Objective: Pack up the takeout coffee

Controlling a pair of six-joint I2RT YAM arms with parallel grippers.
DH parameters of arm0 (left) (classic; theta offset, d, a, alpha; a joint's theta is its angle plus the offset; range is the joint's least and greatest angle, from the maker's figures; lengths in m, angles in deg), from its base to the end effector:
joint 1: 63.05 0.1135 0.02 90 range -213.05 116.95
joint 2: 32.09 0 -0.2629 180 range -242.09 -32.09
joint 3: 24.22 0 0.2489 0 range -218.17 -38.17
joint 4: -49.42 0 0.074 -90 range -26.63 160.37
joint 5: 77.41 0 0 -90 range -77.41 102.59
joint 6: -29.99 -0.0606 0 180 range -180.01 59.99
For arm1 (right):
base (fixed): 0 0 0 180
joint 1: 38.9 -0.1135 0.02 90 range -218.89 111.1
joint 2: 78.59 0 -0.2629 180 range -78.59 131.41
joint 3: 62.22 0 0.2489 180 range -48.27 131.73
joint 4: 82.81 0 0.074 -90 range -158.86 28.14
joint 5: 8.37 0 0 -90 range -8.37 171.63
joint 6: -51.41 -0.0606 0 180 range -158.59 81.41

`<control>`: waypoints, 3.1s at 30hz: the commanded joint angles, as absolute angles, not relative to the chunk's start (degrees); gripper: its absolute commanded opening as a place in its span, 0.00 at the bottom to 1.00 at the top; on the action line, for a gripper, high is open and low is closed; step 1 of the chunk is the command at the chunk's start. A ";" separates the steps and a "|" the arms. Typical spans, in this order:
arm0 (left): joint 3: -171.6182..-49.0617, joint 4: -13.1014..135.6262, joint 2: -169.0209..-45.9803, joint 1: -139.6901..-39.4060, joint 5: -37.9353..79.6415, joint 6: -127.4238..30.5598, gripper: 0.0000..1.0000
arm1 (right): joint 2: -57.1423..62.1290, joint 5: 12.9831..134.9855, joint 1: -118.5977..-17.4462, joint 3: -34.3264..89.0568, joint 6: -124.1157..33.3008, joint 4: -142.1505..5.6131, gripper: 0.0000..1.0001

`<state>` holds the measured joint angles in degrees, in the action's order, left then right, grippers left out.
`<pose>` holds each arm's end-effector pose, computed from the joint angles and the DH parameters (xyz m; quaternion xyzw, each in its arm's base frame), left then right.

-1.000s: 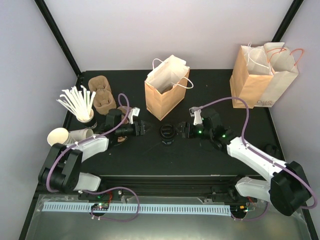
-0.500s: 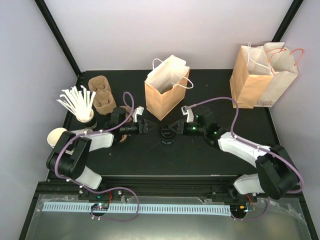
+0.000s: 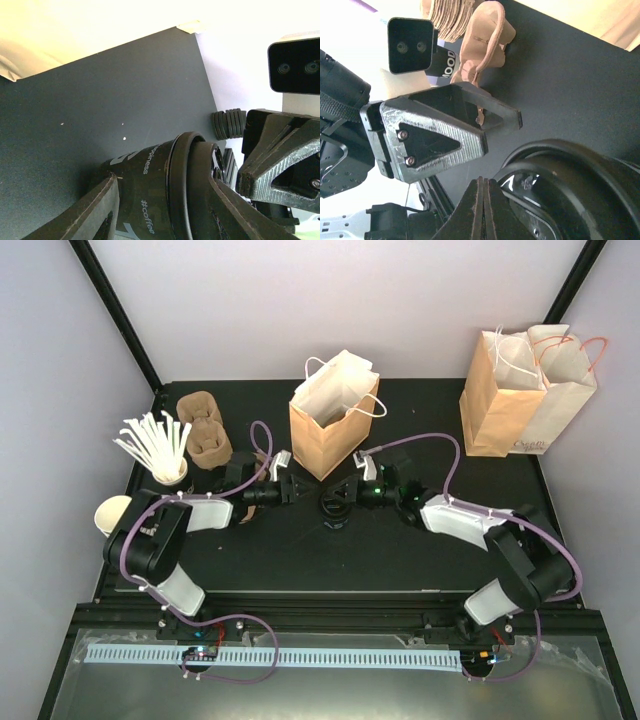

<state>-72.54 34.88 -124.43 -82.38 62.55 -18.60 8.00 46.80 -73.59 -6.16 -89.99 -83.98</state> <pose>0.2754 -0.1458 0.1476 0.0589 0.8092 -0.5457 0.2097 0.2489 0.2143 0.1888 -0.0298 0.8369 0.5176 0.1757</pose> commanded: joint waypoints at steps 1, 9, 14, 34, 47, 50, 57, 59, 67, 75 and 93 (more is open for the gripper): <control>-74.29 31.52 -126.15 -82.98 64.74 -18.14 0.50 | 9.94 47.36 -73.79 -3.62 -91.03 -84.62 0.01; -74.75 30.37 -127.84 -83.69 65.40 -17.72 0.49 | 12.41 48.65 -73.79 -2.37 -91.49 -81.73 0.01; -75.00 30.25 -128.32 -84.13 65.86 -17.77 0.47 | 14.03 49.09 -73.78 -1.96 -91.60 -79.68 0.01; -75.38 28.95 -129.84 -86.87 65.74 -16.77 0.46 | 10.50 47.58 -72.12 -8.96 -91.04 -82.64 0.01; -76.89 30.26 -129.02 -87.83 65.43 -16.48 0.46 | 8.13 43.48 -69.39 -3.54 -83.71 -74.94 0.02; -76.91 30.77 -128.34 -87.81 65.35 -16.57 0.46 | 7.46 43.62 -69.44 -1.99 -81.83 -72.12 0.03; -77.66 35.07 -125.34 -87.75 63.97 -18.42 0.51 | 4.53 46.19 -69.33 1.39 -78.54 -65.35 0.09; -77.83 36.91 -124.21 -87.72 63.32 -19.16 0.51 | 3.61 47.10 -69.39 2.54 -77.44 -63.15 0.11; -78.05 43.61 -118.71 -87.66 61.13 -22.52 0.53 | -0.28 51.25 -69.39 5.62 -73.64 -55.78 0.17; -77.67 51.14 -112.60 -87.65 57.87 -28.15 0.61 | -4.45 59.18 -69.35 6.13 -67.79 -48.09 0.24; -74.30 56.97 -99.32 -87.46 51.33 -32.88 0.84 | -12.60 56.93 -60.26 -2.89 -63.84 -51.09 1.00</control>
